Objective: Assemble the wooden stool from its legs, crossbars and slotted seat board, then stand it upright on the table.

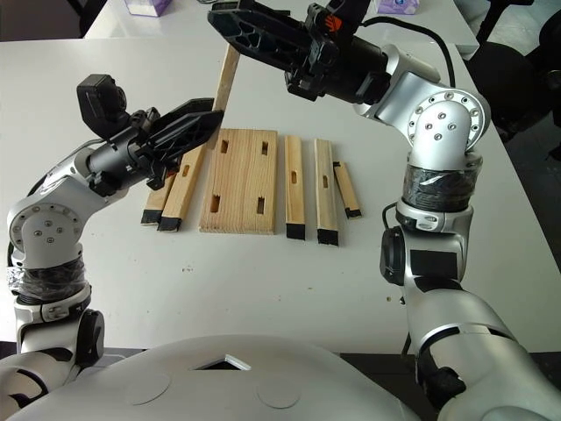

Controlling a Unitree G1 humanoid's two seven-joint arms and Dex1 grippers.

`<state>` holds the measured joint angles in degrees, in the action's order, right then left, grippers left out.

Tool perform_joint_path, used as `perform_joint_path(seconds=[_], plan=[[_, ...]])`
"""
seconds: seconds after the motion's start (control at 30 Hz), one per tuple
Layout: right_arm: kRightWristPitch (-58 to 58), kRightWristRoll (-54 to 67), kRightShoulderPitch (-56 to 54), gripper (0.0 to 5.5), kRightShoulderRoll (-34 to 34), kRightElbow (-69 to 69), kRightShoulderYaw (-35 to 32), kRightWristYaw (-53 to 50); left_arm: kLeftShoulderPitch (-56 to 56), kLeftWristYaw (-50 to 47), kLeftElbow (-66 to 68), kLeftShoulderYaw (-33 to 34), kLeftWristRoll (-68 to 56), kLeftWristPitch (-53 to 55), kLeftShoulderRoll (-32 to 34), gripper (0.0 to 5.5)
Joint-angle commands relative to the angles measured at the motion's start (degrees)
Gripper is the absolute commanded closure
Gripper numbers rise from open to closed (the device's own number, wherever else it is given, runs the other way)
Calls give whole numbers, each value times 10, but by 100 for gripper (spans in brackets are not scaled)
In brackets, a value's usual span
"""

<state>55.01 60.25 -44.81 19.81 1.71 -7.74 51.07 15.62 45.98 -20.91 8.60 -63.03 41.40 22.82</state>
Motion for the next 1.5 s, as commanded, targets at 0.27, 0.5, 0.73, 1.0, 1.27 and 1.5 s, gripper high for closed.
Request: perform_joint_path(seconds=[0.27,0.5,0.73,1.0,1.27,1.5], plan=[[-61,-63,23,420,29,16,7,9,-14,-4,55,-13,103,-48,22,286],[-204,-234,104,420,49,27,81,-9,-4,-172,161,39,218,-151,-52,286],[-278,-308,183,420,57,53,127,10,30,-458,207,64,280,-220,-241,286],[-271,-288,229,420,86,61,125,66,36,-507,223,101,321,-270,-238,286],[-382,-375,207,420,138,-45,135,136,38,-489,230,72,363,-296,-237,286],[-445,-406,164,420,161,-148,127,194,37,-482,237,70,369,-312,-239,286]])
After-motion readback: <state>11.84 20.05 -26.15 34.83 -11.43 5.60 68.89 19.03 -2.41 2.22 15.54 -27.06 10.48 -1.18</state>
